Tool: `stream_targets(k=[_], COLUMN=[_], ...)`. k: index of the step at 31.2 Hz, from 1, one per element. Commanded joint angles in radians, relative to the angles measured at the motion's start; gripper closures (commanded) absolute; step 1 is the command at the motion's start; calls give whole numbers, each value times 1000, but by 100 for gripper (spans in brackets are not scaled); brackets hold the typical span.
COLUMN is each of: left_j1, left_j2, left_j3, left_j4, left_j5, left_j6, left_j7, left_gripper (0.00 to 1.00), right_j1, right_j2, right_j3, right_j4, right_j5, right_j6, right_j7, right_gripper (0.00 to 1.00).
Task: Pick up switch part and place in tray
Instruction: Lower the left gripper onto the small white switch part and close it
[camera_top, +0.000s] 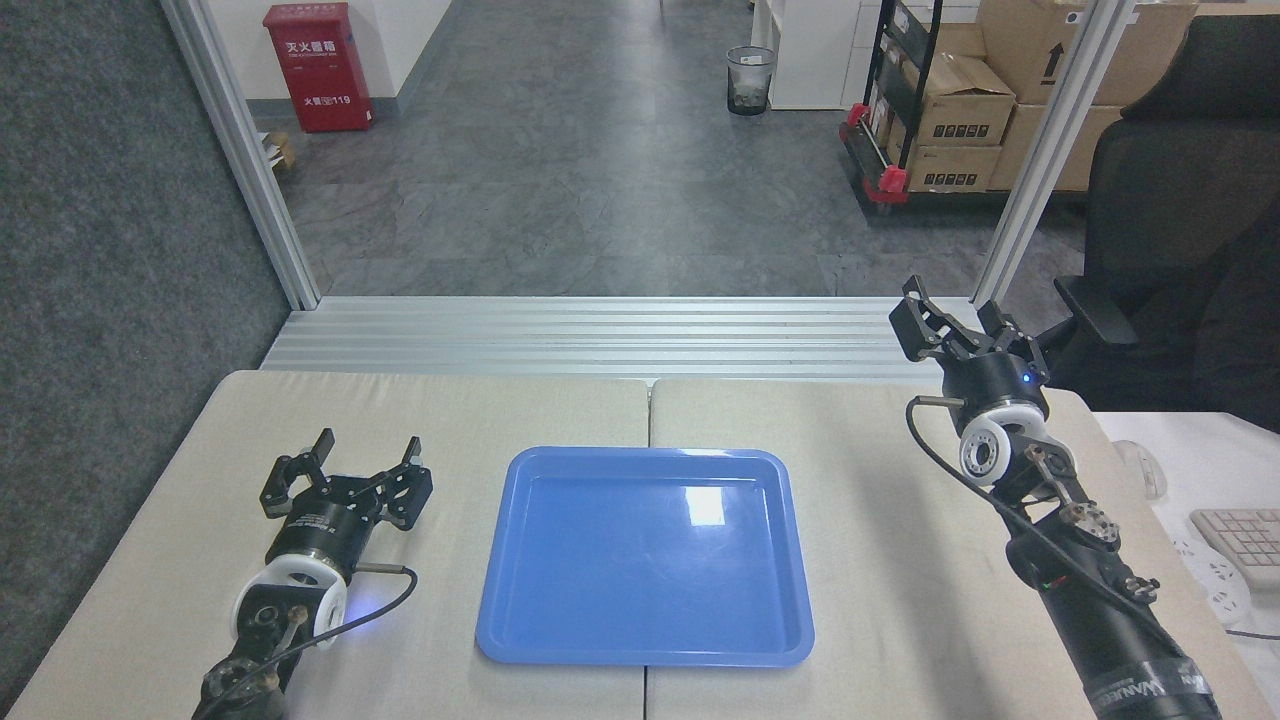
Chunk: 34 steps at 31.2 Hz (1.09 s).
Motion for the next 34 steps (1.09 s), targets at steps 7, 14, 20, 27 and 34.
stream_targets(k=[7,14,20,27,34], left_j1=[-3,8,8,-1,-3], left_j2=[77,76,74,60,62], left_j3=[-18,-39,-47,-96,-97], left_j4=[201,205,213,297,350], left_j5=[-2,-2,-2,-4,-4], left_j6=[-26,-35,-89,-83,-75], left_j7=[89,100,100,101,108], left_gripper=[0,0,0,0,1], right_j1=[0,0,0,0,0], right_j2=[0,0,0,0,0], right_j3=[0,0,0,0,0], right_j4=[0,0,0,0,0], right_j5=[0,0,0,0,0], right_j6=[0,0,0,0,0], right_j7=[1,1,1,1,1], right_gripper=[1,1,1,1,1])
